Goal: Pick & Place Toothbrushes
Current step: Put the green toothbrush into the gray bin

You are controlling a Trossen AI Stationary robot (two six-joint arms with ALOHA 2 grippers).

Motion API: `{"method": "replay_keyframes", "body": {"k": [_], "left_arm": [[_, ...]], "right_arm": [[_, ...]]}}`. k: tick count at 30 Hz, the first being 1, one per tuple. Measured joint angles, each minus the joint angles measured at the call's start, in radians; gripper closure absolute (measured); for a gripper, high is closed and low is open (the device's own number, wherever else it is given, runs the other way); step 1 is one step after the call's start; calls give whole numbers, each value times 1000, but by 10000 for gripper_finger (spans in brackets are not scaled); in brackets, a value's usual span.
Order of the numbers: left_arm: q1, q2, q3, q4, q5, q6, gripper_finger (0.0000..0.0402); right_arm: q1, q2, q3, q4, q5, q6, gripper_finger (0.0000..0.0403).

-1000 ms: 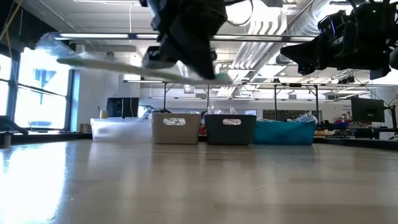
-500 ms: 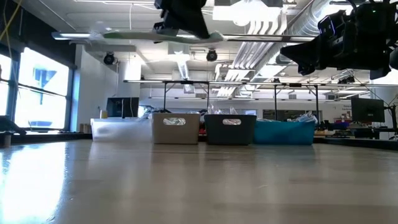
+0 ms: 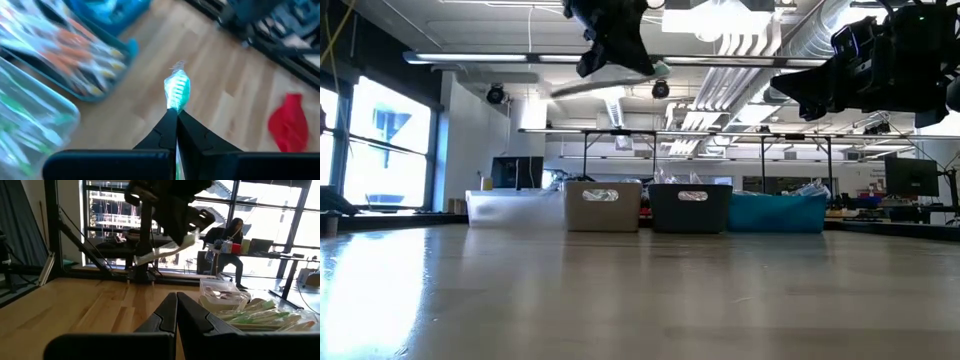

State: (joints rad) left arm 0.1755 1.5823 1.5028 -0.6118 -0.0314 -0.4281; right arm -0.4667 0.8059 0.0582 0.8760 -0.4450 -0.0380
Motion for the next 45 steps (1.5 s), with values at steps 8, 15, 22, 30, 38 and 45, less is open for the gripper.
{"method": "replay_keyframes", "body": {"k": [8, 15, 22, 30, 38, 45], "left_arm": [[145, 1, 0, 101, 1, 53, 401], [258, 5, 0, 200, -15, 86, 401], [335, 12, -1, 250, -90, 94, 401], [394, 92, -2, 335, -117, 94, 401], [429, 224, -2, 354, -123, 81, 401], [448, 303, -2, 337, -186, 71, 401]], "right_arm": [[0, 0, 0, -6, 0, -15, 401], [0, 0, 0, -5, 0, -15, 401], [0, 0, 0, -5, 0, -19, 401], [0, 0, 0, -5, 0, -19, 401], [0, 0, 0, -5, 1, -19, 401], [0, 0, 0, -5, 1, -19, 401]]}}
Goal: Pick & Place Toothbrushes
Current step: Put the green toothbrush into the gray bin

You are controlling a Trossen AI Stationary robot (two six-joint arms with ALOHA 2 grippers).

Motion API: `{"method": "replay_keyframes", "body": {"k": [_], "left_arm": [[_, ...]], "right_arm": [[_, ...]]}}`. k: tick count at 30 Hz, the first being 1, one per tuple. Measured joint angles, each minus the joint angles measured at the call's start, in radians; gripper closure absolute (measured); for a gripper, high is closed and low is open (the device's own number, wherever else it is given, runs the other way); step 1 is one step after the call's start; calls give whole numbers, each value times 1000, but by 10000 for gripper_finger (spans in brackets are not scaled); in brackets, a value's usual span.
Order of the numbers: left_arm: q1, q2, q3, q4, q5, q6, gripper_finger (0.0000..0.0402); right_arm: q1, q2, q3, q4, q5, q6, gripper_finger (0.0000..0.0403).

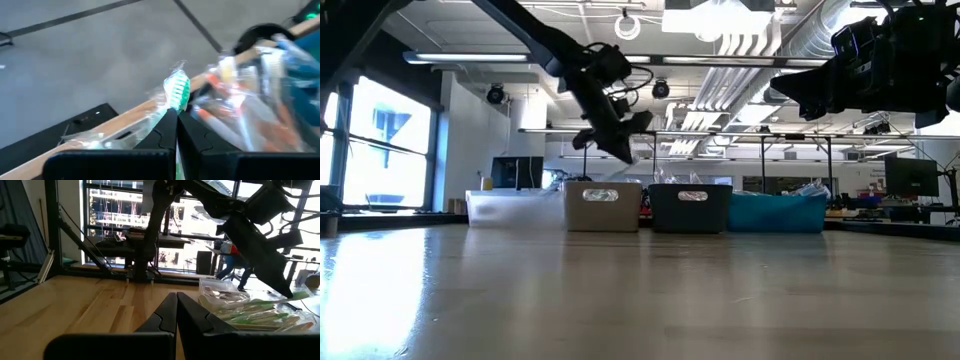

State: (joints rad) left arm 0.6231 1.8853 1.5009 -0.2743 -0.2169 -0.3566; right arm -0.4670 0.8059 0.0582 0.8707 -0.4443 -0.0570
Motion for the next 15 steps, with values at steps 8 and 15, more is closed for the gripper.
{"method": "replay_keyframes", "body": {"k": [8, 15], "left_arm": [[8, 17, 0, -46, -63, -15, 401], [7, 17, -3, -78, -82, -41, 401]], "right_arm": [[0, 0, 0, -2, 0, 0, 401], [0, 0, 0, -3, 0, 0, 401]]}}
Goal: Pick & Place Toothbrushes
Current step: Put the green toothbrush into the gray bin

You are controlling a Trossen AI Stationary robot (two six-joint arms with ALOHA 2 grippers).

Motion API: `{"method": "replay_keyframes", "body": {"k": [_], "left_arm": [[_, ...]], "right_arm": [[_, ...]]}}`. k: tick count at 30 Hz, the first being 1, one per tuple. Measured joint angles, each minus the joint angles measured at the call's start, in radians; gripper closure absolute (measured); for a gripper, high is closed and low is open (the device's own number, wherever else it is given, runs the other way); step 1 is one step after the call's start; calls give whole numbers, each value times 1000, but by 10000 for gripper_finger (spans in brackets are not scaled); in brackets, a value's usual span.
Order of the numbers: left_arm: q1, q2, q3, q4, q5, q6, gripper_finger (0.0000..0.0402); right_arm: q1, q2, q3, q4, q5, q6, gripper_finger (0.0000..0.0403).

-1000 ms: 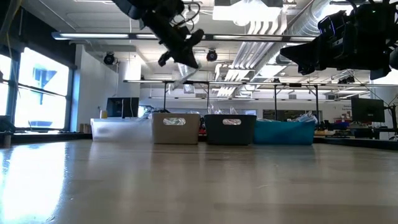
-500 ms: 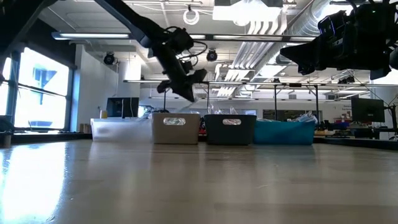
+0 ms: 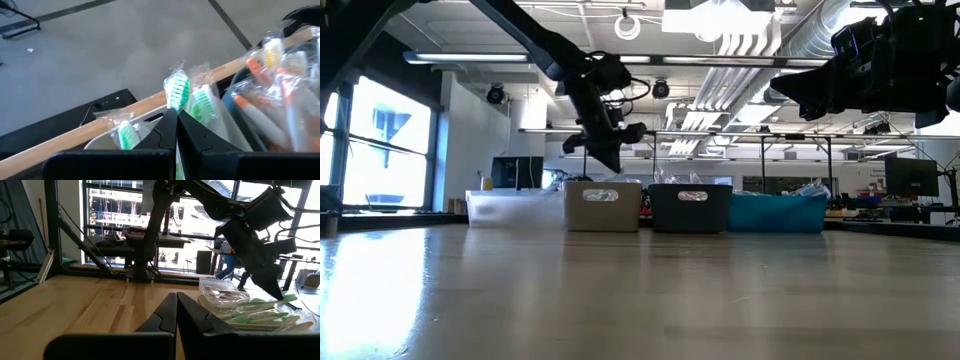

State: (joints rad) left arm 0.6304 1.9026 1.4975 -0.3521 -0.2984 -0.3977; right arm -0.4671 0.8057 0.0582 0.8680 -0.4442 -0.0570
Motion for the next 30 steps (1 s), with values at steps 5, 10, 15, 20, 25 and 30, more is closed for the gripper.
{"method": "replay_keyframes", "body": {"k": [5, 10, 15, 20, 25, 30], "left_arm": [[-2, 0, -22, -10, -8, -21, 401], [-2, 0, -22, -12, -8, -27, 401], [-2, 0, -22, -14, -8, -60, 382], [-2, 0, -22, -11, -8, -61, 335], [-2, 0, -22, -9, -7, -55, 303], [-2, 0, -22, 31, -5, -55, 296]], "right_arm": [[0, 0, 0, 0, 0, 0, 401], [0, 0, 0, -1, 0, 0, 401], [0, 0, 0, -1, 0, 0, 401], [0, 0, 0, -1, 0, 0, 401], [0, 0, 0, -1, 0, 0, 401], [0, 0, 0, -1, 0, 0, 401]]}}
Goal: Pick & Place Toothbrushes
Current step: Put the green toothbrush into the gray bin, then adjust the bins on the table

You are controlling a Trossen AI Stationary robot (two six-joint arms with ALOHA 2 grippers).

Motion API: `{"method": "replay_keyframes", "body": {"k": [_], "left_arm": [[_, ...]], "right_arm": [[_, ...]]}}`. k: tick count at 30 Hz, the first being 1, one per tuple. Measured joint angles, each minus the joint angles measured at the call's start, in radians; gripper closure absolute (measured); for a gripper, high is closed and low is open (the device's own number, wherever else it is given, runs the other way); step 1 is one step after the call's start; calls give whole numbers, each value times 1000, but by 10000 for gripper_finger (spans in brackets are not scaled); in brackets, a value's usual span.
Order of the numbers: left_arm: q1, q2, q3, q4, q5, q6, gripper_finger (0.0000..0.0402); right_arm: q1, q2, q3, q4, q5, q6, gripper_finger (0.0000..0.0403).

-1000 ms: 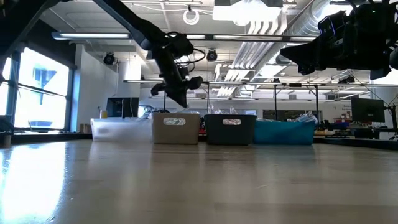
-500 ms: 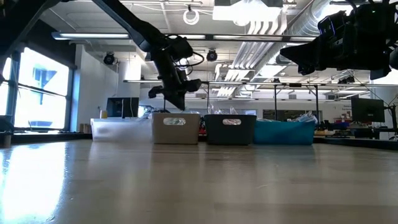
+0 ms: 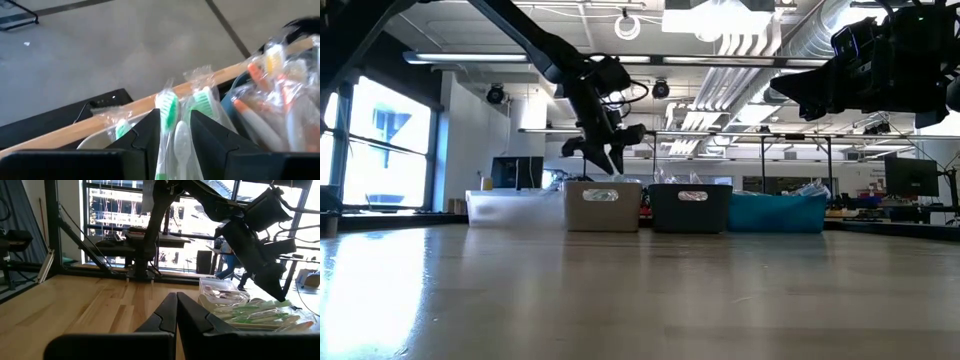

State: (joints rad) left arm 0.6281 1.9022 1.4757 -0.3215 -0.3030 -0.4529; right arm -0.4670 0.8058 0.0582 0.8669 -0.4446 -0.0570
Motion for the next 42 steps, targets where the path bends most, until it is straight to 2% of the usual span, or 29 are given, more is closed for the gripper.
{"method": "replay_keyframes", "body": {"k": [12, 16, 20, 26, 35, 42], "left_arm": [[0, -1, 0, 7, 13, -8, 296], [0, -1, 0, 7, 59, -4, 296], [-9, -2, 0, 2, 62, 10, 296], [-34, -67, 1, -107, 47, 65, 296], [-164, -219, 1, -281, -124, 114, 296], [-345, -251, 1, -468, -277, -24, 296]], "right_arm": [[0, 0, 0, 0, 0, 0, 401], [0, 0, 0, 0, 0, 0, 401], [0, 0, 0, 0, 0, 0, 401], [0, 0, 0, 0, 0, -18, 401], [0, 0, 0, 0, 0, -19, 401], [0, 0, 0, -3, -1, -13, 401]]}}
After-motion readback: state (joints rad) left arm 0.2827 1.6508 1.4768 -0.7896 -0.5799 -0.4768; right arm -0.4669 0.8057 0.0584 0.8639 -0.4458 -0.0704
